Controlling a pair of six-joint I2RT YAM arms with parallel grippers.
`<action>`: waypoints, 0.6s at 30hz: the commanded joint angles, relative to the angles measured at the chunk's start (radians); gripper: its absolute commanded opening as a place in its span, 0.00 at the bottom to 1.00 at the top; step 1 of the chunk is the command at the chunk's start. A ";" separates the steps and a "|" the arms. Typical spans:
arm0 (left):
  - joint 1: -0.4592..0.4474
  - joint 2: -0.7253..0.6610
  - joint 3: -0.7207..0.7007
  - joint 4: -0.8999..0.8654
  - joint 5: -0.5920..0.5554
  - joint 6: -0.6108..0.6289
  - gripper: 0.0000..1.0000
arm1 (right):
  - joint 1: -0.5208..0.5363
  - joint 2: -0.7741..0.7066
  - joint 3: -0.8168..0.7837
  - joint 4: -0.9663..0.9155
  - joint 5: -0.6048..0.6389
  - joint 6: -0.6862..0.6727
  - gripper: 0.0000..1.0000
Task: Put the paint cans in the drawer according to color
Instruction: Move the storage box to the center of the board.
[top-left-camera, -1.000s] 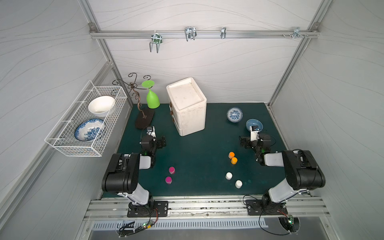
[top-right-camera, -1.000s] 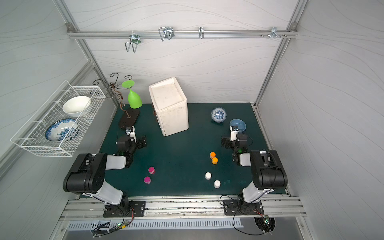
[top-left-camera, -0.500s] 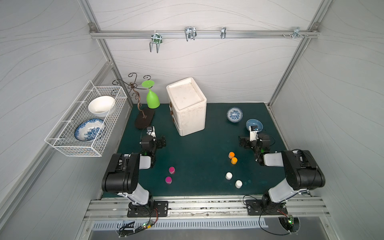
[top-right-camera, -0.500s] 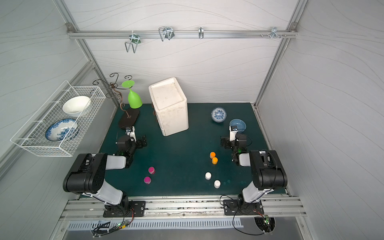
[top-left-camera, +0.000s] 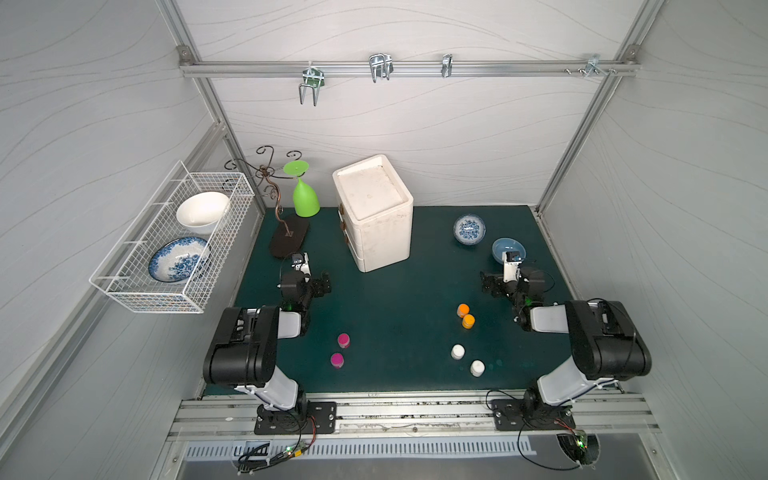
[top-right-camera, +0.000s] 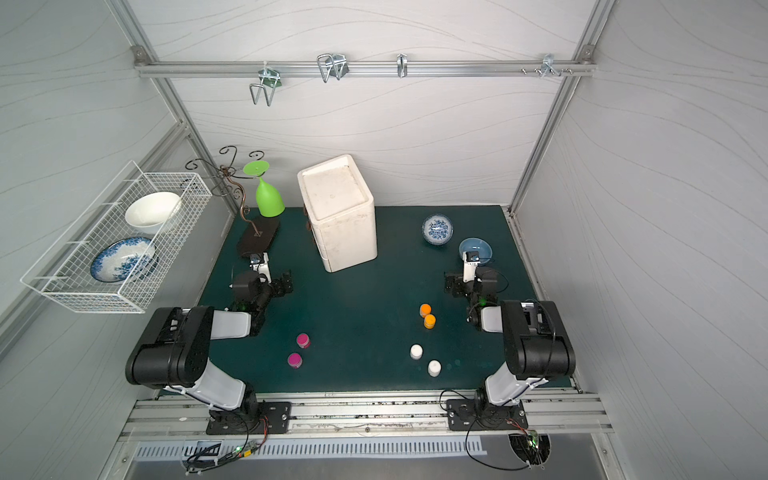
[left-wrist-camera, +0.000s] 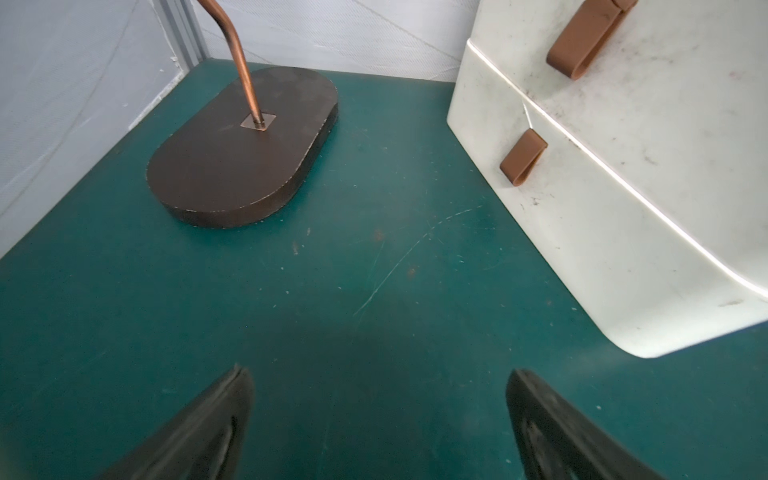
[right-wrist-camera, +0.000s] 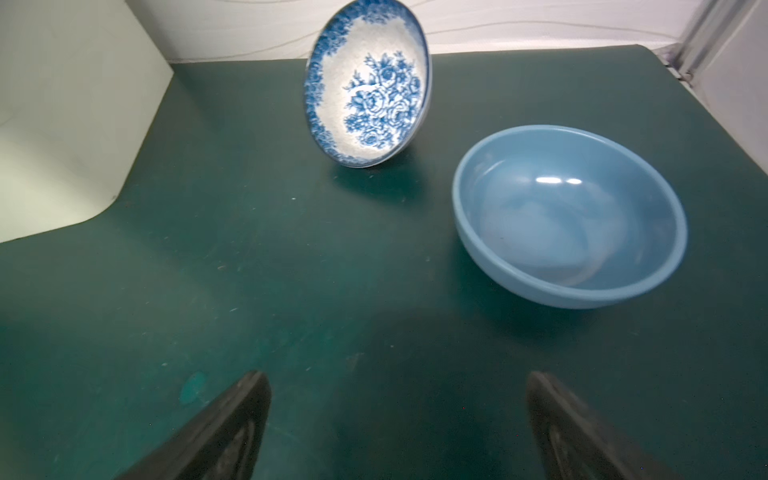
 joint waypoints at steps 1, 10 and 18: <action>-0.013 -0.097 0.053 -0.110 0.032 0.025 1.00 | 0.025 -0.017 0.009 -0.002 0.029 -0.003 0.99; -0.039 -0.300 0.158 -0.520 -0.180 -0.244 1.00 | 0.176 -0.250 -0.002 -0.178 0.422 0.002 0.99; -0.020 -0.475 0.020 -0.492 -0.231 -0.636 1.00 | 0.150 -0.430 0.212 -0.632 0.466 0.364 0.99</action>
